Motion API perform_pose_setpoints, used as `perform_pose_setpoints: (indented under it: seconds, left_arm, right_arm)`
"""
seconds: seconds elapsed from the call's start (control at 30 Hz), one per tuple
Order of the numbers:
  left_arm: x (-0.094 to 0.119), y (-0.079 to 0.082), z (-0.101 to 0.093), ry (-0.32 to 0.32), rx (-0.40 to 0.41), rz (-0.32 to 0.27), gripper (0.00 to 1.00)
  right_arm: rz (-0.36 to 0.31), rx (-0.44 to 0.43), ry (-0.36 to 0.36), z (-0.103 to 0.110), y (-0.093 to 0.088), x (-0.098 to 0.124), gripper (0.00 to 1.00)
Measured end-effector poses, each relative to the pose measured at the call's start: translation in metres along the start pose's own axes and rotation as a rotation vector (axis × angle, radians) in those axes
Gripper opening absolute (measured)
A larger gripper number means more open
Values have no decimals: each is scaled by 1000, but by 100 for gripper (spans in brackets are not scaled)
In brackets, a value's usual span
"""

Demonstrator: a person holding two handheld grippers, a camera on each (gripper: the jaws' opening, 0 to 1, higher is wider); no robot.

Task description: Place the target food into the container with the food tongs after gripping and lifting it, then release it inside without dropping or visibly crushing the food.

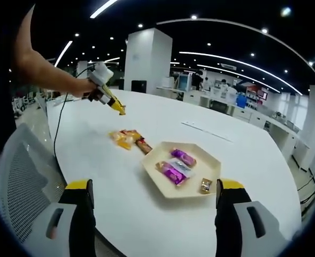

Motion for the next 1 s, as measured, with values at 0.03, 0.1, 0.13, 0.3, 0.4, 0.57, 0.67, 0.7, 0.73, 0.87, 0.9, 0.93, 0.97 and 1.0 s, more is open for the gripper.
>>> perform_pose_setpoints:
  seconds: [0.03,0.1,0.13,0.3,0.4,0.57,0.67,0.7,0.73,0.87,0.9,0.93,0.97,1.0]
  left_arm:
    - [0,1,2,2,-4,-5,14]
    - [1,4,5,4,0,-14,15]
    - [2,5,5,4,1,-13,15]
    - [6,9,8,8,-8,-11,15]
    - [7,10,8,6,-9,-10,15]
    - [8,10,7,3,-12,-8,15]
    - [9,12,5,-2,-15,-15,15]
    - [9,12,5,-1,-18,-14,15]
    - [10,12,4,-4,-21,-16,15]
    - [11,14,2,-7,-26,-16,15]
    - [11,13,2,-8,-28,-15,15]
    - [11,14,1,-10,-30,-15,15]
    - [12,15,-2,-12,-32,-14,15]
    - [12,15,-3,-14,-35,-13,15]
  right_arm:
    - [-2,-3,1,0,0,0,93]
    - [1,0,-2,0,0,0,93]
    - [0,-1,-1,0,0,0,93]
    - [-9,-8,-2,0,2,0,95]
    - [-8,-18,0,0,1,-1,99]
    - [-8,-24,4,0,0,-1,100]
    - [-14,-29,3,0,2,-1,100]
    - [-14,-29,5,0,2,-1,100]
    - [-12,-26,5,0,1,-1,100]
    - [-9,-22,5,1,1,-1,100]
    - [-10,-24,8,1,1,-1,100]
    - [-11,-24,9,1,1,-1,100]
    - [-8,-23,10,1,1,-1,100]
    - [-9,-25,14,2,1,-1,100]
Point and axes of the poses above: the point that each gripper's makers call its tool centre point, and the gripper's own axes: x roughly backward along the fingers, z roughly to its left, y roughly out of its top, the point moved 3 cm from there along x, roughly backward along the fingers
